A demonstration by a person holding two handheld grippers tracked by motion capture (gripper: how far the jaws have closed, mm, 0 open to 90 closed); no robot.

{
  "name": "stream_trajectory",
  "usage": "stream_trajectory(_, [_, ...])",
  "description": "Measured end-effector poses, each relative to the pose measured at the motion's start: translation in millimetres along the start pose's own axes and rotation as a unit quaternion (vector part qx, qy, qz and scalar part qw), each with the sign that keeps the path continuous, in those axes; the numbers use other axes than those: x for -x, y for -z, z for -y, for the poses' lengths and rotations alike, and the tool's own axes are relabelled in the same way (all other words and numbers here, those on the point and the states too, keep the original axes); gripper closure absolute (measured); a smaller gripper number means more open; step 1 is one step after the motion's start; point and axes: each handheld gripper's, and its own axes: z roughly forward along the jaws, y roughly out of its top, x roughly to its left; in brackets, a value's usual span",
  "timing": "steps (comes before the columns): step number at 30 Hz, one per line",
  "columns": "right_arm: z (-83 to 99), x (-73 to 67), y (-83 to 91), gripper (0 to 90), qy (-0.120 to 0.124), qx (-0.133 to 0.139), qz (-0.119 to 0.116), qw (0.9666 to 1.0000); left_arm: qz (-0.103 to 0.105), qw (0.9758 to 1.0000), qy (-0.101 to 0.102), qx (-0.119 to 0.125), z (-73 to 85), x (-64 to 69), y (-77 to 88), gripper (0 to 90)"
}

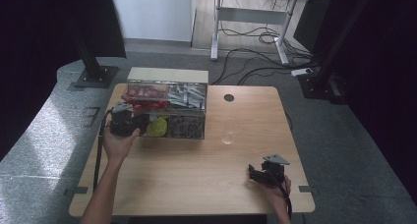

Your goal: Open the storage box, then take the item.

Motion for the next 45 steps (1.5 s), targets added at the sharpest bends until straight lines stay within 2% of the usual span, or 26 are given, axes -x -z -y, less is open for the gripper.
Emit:
stream_trajectory(5, [0.0, 0.1, 0.1, 18.9, 0.0, 0.0, 0.0, 1.0, 0.0, 1.0, 0.001, 0.002, -0.4, -0.1, 0.4, 90.0])
stream_trajectory(11, [1.5, -1.7, 2.6, 24.7, 0.0, 0.008, 0.0, 1.0, 0.001, 1.0, 0.0, 0.004, -0.3, -0.1, 0.7, 90.0])
stream_trajectory(16, [-1.5, -8.1, 6.9, 27.9, -0.002, 0.024, -0.016, 0.9996, 0.003, 1.0, -0.002, 0.001, -0.1, 0.3, 0.1, 90.0])
stream_trajectory(21, [-11.6, -16.8, 18.9, 29.8, 0.003, 0.055, -0.03, 0.998, 0.003, 1.0, -0.003, -0.001, 0.4, 0.7, -3.0, 90.0])
stream_trajectory(24, [-17.4, -20.1, 26.4, 31.4, 0.0, 0.071, -0.042, 0.9966, 0.006, 1.0, -0.003, -0.002, 0.4, 0.5, -3.8, 90.0])
stream_trajectory(26, [-21.8, -22.8, 31.2, 32.6, -0.008, 0.081, -0.061, 0.9948, 0.005, 1.0, -0.003, -0.002, 0.7, 0.1, -3.9, 90.0])
stream_trajectory(31, [-36.6, -34.9, 41.6, 35.2, -0.005, 0.106, -0.083, 0.9909, 0.006, 1.0, -0.005, -0.001, 0.9, 1.0, -4.4, 90.0])
stream_trajectory(40, [-73.2, -71.6, 47.7, 41.5, 0.045, 0.13, -0.113, 0.984, 0.008, 0.9999, -0.007, -0.002, 1.2, 1.2, -5.6, 90.0])
stream_trajectory(45, [-94.0, -88.7, 45.2, 43.4, 0.062, 0.137, -0.126, 0.9805, 0.01, 0.9999, -0.007, -0.004, 1.2, 2.1, -6.1, 90.0])
